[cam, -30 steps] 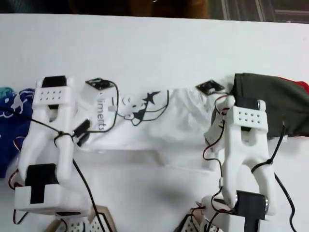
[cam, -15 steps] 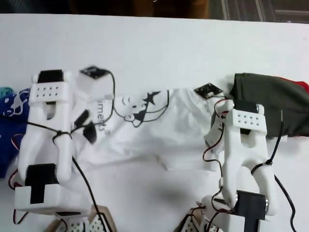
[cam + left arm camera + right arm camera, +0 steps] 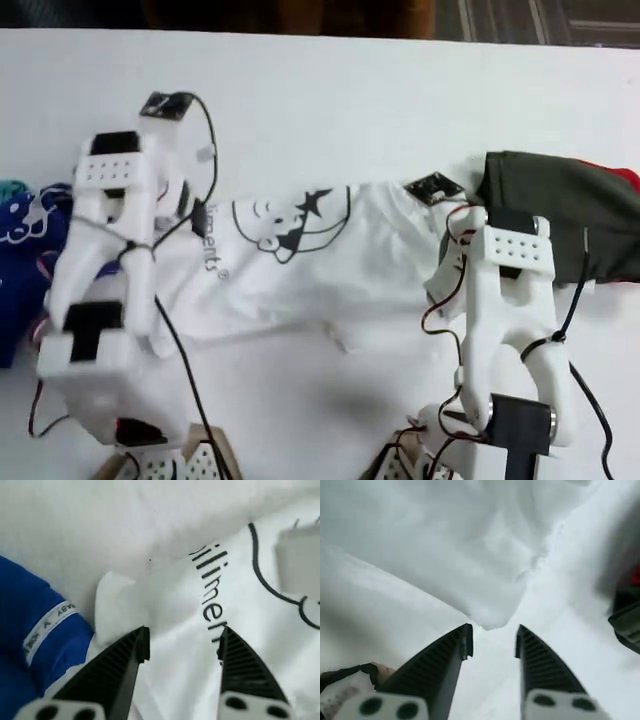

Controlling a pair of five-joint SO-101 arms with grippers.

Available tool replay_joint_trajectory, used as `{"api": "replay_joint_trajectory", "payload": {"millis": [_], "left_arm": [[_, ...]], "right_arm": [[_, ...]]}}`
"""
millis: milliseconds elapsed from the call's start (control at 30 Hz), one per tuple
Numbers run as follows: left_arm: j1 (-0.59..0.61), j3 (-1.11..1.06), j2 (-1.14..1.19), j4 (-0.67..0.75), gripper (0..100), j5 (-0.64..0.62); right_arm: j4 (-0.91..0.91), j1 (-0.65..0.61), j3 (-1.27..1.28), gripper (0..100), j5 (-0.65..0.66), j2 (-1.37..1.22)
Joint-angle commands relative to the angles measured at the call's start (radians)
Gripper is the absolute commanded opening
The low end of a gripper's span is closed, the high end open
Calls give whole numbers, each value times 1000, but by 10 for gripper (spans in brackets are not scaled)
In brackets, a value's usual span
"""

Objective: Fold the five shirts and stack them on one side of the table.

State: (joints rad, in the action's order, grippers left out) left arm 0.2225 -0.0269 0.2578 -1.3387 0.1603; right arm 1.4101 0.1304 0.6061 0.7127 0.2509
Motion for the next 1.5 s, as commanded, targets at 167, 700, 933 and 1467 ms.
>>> {"api": "replay_joint_trajectory", "payload": {"millis": [167, 700, 933, 1467], "left_arm": [[-8, 318, 302, -38, 234, -120], [-6, 642, 583, -192, 233, -144], [-6, 657, 597, -190, 90, -144], [-5, 656, 598, -163, 27, -141]], "right_arm": [[81, 8, -9, 216, 103, 38], [-255, 1, -328, 101, 100, -10], [-509, -59, -333, 21, -20, -226], [-598, 2, -681, 18, -20, -728]]}}
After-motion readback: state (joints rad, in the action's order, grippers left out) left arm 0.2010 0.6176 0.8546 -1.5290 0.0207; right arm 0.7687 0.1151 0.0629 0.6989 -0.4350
